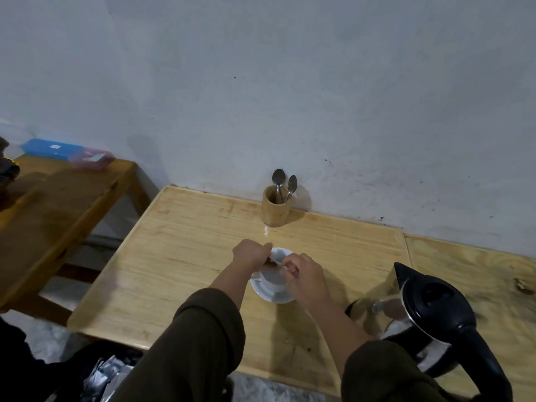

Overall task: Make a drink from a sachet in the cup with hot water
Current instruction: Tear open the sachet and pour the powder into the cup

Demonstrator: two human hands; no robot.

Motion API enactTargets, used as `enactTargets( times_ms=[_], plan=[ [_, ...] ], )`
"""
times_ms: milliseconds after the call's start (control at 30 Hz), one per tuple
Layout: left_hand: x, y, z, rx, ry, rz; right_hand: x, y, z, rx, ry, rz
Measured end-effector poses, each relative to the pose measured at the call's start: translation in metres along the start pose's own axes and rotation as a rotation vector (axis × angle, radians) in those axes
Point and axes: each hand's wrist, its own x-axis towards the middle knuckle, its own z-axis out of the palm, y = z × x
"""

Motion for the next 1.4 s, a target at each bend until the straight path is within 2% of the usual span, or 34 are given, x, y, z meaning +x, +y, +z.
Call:
enactTargets(
  times_ms=[133, 300, 567, 1133, 1300, 1400],
  plan=[
    [0.004, 0.001, -0.003, -0.088, -0.004, 0.034, 0.007, -0.001, 0.004, 0.038, 0.032, 0.09],
    [0.004, 0.0, -0.004, 0.079, -0.002, 0.091, 0.012, 0.0, 0.007, 0.107, 0.035, 0.193],
    [0.01, 0.0, -0.003, 0.226, -0.027, 0.167, 0.021, -0.003, 0.005, 0.03, 0.018, 0.246],
    [0.007, 0.008, -0.001, 0.198, -0.094, 0.206, 0.026, -0.005, 0.004, 0.08, 0.007, 0.349],
    [0.005, 0.007, -0.004, 0.199, -0.1, 0.22, 0.027, -0.009, 0.003, -0.006, -0.068, 0.307],
    [0.004, 0.006, -0.005, 0.187, -0.095, 0.217, 0.03, -0.01, 0.004, -0.014, -0.04, 0.304]
  ],
)
